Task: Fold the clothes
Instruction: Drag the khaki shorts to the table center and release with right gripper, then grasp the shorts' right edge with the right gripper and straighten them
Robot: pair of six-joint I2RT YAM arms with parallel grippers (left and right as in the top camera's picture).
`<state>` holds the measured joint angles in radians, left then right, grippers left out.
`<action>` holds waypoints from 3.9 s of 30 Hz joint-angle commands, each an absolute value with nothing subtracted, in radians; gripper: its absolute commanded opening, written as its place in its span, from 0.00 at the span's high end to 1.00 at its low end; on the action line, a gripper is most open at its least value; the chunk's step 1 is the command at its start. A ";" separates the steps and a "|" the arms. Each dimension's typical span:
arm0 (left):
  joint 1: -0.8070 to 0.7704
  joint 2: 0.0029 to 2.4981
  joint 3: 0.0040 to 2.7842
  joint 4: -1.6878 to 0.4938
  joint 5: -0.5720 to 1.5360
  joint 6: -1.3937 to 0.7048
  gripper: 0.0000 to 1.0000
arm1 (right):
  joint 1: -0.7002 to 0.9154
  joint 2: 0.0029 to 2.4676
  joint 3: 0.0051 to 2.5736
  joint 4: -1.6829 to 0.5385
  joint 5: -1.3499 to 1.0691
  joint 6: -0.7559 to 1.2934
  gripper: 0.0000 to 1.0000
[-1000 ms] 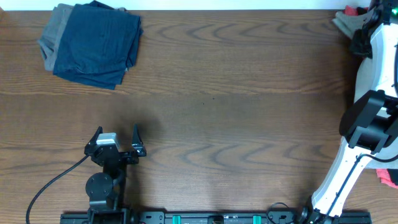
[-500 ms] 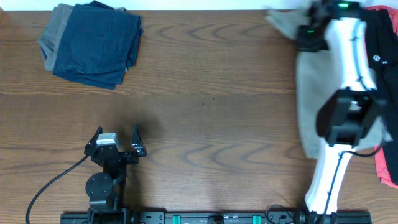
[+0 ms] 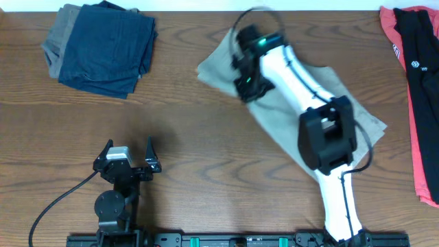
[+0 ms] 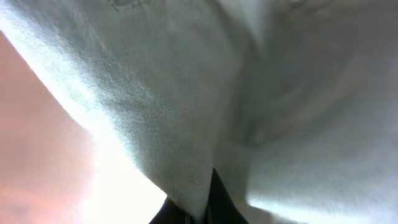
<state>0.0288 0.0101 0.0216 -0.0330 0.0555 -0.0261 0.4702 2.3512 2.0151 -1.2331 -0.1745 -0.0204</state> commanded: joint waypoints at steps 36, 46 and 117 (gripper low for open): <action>0.030 0.004 0.004 -0.067 0.051 -0.028 0.02 | 0.227 1.865 2.000 -1.583 0.026 0.171 0.01; 0.030 0.004 0.004 -0.067 0.051 -0.028 0.02 | -0.125 1.786 1.985 -1.699 0.056 0.171 0.01; 0.030 0.004 0.004 -0.067 0.051 -0.028 0.02 | -0.309 1.786 1.025 -0.259 -0.243 0.114 0.99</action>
<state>0.0288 0.0101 0.0216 -0.0334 0.0555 -0.0261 -0.3157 1.7744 0.9722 -0.2626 -0.2146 0.1574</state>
